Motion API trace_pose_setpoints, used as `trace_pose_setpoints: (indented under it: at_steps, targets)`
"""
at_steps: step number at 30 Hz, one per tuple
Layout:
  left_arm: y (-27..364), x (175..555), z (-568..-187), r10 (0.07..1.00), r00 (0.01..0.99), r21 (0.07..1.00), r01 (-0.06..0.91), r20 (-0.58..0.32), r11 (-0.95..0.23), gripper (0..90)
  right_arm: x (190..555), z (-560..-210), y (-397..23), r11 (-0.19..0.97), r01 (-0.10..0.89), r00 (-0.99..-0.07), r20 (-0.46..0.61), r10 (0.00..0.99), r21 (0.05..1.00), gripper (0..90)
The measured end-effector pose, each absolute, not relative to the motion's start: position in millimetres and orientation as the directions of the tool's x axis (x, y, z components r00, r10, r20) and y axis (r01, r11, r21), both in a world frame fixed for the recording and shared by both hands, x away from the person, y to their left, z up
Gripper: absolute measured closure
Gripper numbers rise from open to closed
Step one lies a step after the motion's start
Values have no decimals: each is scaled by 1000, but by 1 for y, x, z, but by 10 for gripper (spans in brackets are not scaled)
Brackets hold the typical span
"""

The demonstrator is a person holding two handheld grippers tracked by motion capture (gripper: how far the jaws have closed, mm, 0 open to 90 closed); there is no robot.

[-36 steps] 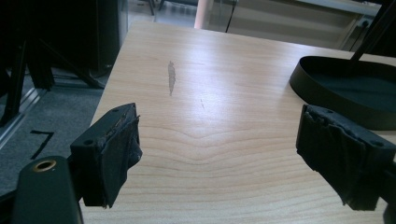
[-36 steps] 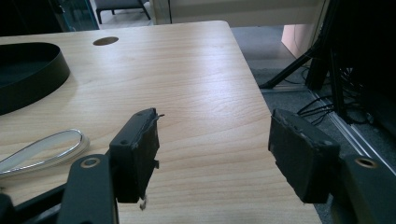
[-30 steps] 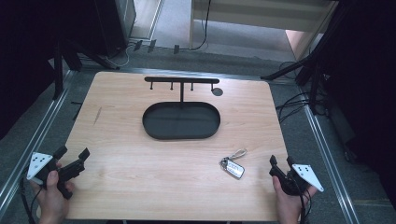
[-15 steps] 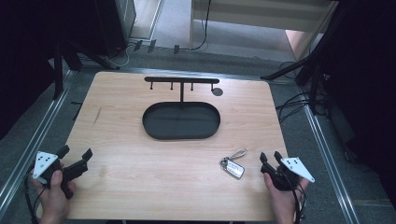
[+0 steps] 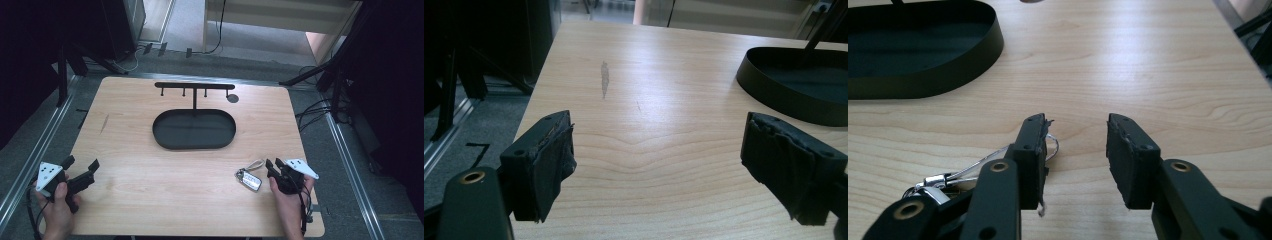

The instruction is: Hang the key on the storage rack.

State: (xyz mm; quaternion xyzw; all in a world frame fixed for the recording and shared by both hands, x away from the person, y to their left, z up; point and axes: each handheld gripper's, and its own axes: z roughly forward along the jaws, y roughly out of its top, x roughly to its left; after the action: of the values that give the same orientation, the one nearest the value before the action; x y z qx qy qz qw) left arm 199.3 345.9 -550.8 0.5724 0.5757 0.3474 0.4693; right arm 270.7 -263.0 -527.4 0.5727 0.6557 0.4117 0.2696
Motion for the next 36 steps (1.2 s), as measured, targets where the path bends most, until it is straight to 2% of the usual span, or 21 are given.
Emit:
trace_pose_setpoints:
  at_steps: [19,36]
  targets:
    - [346,199,-551,985,101,937,334,-142,100,141,287,-543,-248,-23,613,-167,158,973,790,696]
    - [346,199,-551,984,112,937,335,-142,97,142,287,-541,-248,-63,638,-127,186,974,767,780]
